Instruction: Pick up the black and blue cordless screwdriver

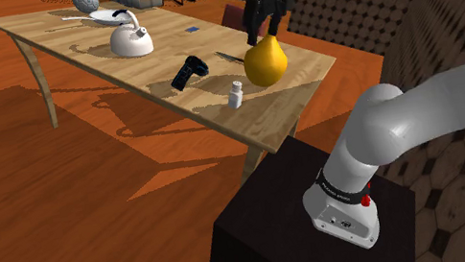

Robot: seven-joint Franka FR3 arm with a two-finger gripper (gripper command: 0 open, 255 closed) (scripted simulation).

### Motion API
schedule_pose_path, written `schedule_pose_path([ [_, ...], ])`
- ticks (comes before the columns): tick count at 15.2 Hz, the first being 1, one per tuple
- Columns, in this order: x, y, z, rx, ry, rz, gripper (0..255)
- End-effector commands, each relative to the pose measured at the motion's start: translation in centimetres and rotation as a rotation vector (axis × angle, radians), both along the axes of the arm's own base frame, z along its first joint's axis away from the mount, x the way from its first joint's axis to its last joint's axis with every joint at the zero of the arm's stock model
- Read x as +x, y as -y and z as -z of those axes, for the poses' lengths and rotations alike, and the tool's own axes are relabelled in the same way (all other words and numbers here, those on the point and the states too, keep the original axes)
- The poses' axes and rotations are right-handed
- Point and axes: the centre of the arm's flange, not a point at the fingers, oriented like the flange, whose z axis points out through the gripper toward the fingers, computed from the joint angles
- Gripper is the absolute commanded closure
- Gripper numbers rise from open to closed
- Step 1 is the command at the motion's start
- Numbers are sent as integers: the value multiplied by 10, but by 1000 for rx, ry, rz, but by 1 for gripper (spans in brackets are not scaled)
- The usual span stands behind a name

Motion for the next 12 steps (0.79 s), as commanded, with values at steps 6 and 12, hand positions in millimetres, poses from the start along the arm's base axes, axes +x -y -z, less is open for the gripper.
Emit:
schedule_pose_path([
  [6, 58, 6, 28, 56, 15, 182, 0],
  [12, 126, 24, 62, 122, 34, 400, 0],
])
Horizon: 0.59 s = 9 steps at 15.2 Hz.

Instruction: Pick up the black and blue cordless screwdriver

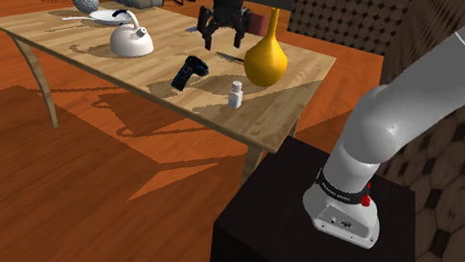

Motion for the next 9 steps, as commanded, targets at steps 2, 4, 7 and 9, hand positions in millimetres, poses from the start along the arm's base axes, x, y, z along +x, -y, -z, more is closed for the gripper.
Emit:
schedule_pose_path([
  [2, 33, 14, 19, 34, 10, 113, 0],
  [4, 54, 25, 30, 56, 16, 185, 0],
  [7, 85, 42, 47, 89, 25, 294, 0],
  [9, 104, 56, 59, 111, 31, 367, 0],
])
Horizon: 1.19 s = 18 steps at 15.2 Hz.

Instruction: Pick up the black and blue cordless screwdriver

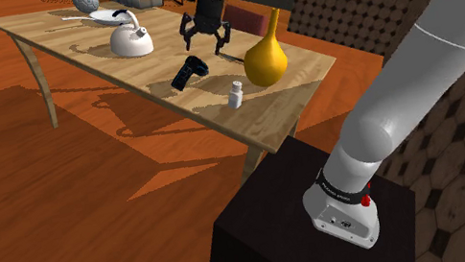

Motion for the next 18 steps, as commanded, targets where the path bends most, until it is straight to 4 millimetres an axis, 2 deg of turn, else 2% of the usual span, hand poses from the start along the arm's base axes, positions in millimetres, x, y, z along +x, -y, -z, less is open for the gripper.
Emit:
schedule_pose_path([
  [1, 22, 14, 14, 23, 7, 76, 0],
  [7, 72, 62, 51, 89, 26, 294, 0],
  [11, 97, 94, 74, 129, 37, 426, 0],
  [18, 97, 94, 111, 129, 37, 426, 0],
])
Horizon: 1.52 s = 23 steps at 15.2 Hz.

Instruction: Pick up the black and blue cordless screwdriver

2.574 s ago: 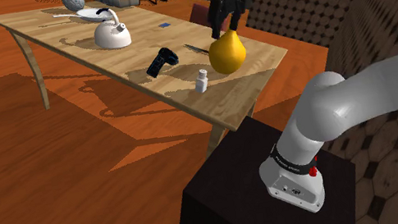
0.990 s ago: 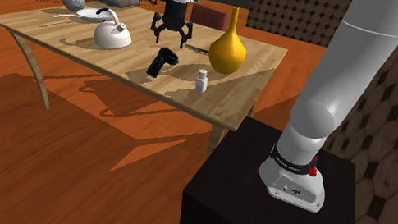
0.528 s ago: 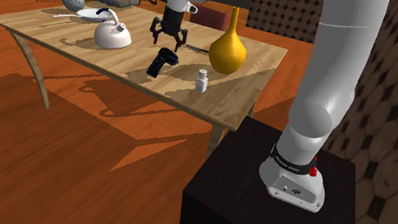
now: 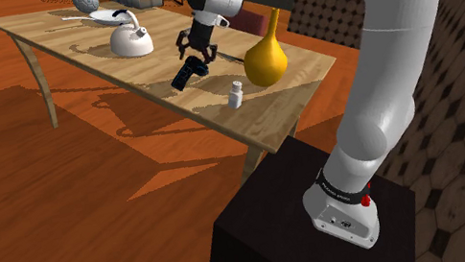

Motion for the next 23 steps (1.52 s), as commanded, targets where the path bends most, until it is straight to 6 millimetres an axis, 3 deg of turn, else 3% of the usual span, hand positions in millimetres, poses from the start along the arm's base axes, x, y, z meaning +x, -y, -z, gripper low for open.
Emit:
schedule_pose_path([
  [1, 0, 0, 8, 0, 0, 0, 0],
  [2, 0, 0, 8, 0, 0, 0, 0],
  [3, 0, 0, 9, 0, 0, 0, 255],
  [12, 0, 0, 8, 0, 0, 0, 255],
  [23, 0, 0, -50, 0, 0, 0, 255],
])
